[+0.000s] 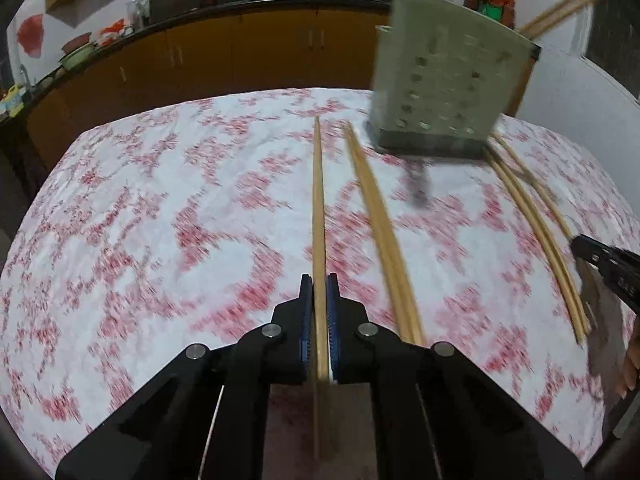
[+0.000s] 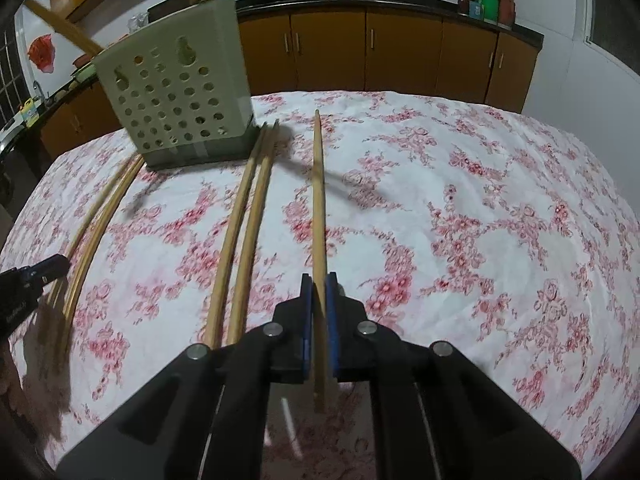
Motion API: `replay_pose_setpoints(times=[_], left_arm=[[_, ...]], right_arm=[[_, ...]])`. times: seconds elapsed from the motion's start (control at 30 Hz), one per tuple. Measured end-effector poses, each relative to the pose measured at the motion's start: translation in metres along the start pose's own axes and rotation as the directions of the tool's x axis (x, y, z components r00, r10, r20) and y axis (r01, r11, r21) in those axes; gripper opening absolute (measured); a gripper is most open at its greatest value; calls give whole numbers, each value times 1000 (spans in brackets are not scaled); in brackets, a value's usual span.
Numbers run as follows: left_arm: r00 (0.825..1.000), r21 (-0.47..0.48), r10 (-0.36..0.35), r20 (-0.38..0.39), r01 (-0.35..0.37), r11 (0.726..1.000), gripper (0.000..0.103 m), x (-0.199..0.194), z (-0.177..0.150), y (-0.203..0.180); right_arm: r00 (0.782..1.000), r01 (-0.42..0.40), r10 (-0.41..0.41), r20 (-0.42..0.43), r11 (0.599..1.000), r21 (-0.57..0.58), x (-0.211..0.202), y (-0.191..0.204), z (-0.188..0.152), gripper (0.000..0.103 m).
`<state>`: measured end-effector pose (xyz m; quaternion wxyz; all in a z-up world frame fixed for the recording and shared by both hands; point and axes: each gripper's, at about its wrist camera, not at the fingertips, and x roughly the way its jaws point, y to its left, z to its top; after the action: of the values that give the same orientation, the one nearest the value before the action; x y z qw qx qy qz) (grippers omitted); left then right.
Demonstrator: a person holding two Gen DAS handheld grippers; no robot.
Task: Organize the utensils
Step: 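Close the left gripper on a third chopstick while the right gripper grasps another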
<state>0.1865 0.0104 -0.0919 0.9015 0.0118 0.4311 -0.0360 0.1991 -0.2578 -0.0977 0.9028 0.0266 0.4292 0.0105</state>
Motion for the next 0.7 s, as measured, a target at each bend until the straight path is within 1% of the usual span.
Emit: replay_pose_setpoints(times=[0.17, 0.27, 0.53, 0.7], left_arm=[[1000, -20, -9, 15, 9, 1000, 8, 5, 5, 14], [1000, -26, -16, 15, 17, 1000, 8, 5, 5, 15], [999, -52, -44, 16, 45, 998, 9, 5, 6, 19], [999, -52, -43, 16, 43, 998, 9, 3, 5, 19]], right_arm=[[1000, 8, -8, 0, 1000, 7, 7, -1, 4, 9], [1000, 20, -20, 18, 1000, -5, 5, 1, 1, 9], [1000, 13, -13, 17, 1000, 6, 5, 0, 0, 9], [1000, 12, -12, 16, 1000, 7, 6, 0, 0, 9]])
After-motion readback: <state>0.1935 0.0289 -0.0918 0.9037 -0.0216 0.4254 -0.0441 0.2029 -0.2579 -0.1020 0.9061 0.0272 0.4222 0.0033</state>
